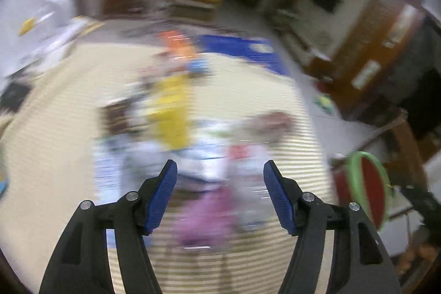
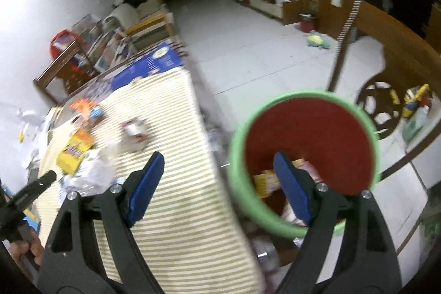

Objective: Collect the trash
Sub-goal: 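Grasp the blue toothpaste box with the left tool while the right tool grasps the yellow juice carton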

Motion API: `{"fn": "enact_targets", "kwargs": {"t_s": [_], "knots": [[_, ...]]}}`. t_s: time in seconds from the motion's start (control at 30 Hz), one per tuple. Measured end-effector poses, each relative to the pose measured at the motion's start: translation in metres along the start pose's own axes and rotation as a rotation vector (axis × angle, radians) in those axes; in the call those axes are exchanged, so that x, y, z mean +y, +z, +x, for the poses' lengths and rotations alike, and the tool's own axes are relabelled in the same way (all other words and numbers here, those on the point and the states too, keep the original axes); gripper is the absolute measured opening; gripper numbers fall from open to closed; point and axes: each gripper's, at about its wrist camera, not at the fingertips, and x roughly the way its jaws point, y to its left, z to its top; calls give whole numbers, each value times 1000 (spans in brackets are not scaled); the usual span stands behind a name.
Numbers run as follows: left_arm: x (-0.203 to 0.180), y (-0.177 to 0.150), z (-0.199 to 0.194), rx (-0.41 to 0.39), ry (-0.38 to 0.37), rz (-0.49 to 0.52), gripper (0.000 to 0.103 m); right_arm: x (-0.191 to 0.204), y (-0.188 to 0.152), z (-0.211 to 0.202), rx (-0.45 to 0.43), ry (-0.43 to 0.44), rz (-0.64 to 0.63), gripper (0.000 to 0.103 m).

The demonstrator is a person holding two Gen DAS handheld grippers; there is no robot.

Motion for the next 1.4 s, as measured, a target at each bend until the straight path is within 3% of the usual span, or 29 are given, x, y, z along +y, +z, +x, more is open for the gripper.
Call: {"fn": "enact_targets", "kwargs": {"t_s": [0.07,0.13,0.33,0.43,0.63,0.83,1.03,1.2,1.3,1.4], "knots": [[42,-4,6,31,71,-42,61,27,-6,4,16,10,-33,80],[68,-6,15,73,95,-74,61,50,-12,5,25,22,-54,80],[99,-11,58,201,100,-65,61,106,-25,8,40,20,-107,80],[102,-10,71,226,50,-57,68,132,-31,10,51,18,-135,80],[98,-3,91,295,-37,-25,70,170,-35,16,63,30,-180,80],[106,-4,95,322,-88,-3,57,198,-28,28,79,33,-208,80],[144,11,77,293,-103,2,48,236,-6,56,112,117,-230,80],[170,29,69,260,-79,31,48,264,16,103,215,205,-196,80],[188,26,67,270,-67,15,48,278,29,149,329,256,-155,79],[199,25,71,284,-66,-17,49,289,32,184,417,256,-150,70]]}}
